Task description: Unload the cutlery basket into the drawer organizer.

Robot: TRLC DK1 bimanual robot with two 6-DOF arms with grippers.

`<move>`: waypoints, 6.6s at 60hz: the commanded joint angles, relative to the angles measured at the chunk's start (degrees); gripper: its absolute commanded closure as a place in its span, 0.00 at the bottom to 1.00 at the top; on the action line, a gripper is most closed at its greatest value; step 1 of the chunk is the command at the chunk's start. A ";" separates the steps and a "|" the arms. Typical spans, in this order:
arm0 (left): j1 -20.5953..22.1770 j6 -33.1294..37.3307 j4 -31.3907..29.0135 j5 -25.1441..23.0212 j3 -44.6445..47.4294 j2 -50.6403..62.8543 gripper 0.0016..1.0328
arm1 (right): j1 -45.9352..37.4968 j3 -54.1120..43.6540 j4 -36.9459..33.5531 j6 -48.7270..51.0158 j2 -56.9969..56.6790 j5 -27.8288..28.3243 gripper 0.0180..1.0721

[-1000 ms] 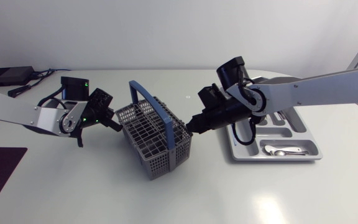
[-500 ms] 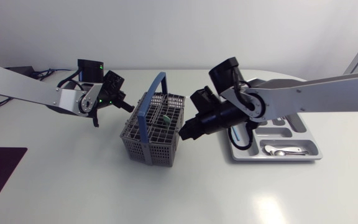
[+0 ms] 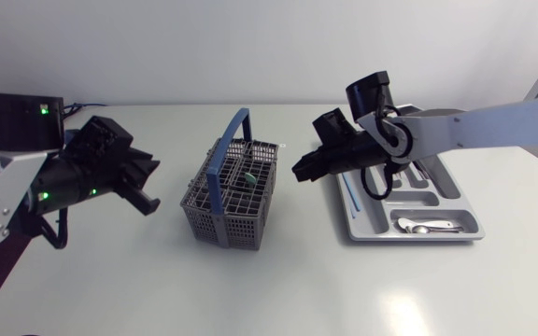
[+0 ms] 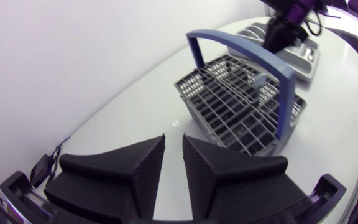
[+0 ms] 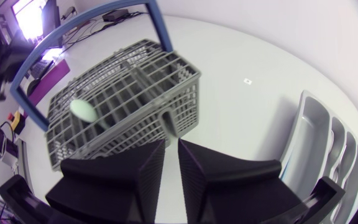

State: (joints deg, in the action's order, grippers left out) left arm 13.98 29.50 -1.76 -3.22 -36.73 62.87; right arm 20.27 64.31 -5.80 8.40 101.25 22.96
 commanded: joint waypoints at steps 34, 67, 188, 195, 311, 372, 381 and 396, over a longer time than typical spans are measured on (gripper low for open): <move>3.34 2.76 2.81 -1.79 5.97 11.31 0.94 | -2.69 30.78 -5.62 -7.26 23.73 6.22 0.95; -2.20 3.55 18.02 -1.79 5.53 22.91 0.94 | 1.44 17.51 -8.26 -5.50 14.41 12.55 0.95; 0.35 -23.52 -28.04 -18.57 -17.94 13.86 0.46 | 14.44 -17.12 -3.86 -3.04 -27.60 -9.43 0.54; 2.19 -26.86 -27.95 -18.57 -19.43 16.76 0.46 | 14.09 -18.70 -4.22 -2.95 -29.53 -9.43 0.54; 1.93 -35.21 -33.92 -16.11 -29.45 12.19 0.97 | 11.46 -23.62 -5.18 -1.28 -33.93 -8.81 0.54; 6.50 -3.92 -30.14 -35.36 -21.72 1.73 0.97 | -1.73 -22.83 -15.03 7.50 -43.24 20.11 0.42; 8.87 1.27 -29.53 -40.55 -20.57 1.73 0.97 | -4.98 -20.72 -18.72 11.99 -41.05 28.28 0.41; 12.48 6.28 -29.71 -48.46 -20.05 2.17 0.97 | -9.29 -17.73 -21.36 16.29 -35.07 40.23 0.39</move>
State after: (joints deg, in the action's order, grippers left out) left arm 25.28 32.91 -31.79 -49.63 -58.19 64.88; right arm 12.75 44.21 -25.80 21.98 63.31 60.14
